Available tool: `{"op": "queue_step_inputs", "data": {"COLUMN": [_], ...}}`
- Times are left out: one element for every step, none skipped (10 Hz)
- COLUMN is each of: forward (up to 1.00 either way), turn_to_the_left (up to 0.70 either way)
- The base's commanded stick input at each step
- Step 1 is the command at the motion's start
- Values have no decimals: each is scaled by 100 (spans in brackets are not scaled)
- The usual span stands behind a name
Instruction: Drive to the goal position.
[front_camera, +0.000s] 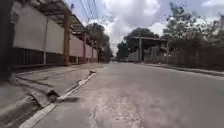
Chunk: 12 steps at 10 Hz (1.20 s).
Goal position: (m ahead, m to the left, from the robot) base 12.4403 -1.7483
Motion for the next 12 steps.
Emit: {"op": "queue_step_inputs", "data": {"forward": [100, 100, 100, 100, 100, 100, 100, 100, 100, 100, 100, 100], "turn_to_the_left": [-1, -1, -1, -1, -1, -1, -11, -29, -39, -39, -22, -4]}}
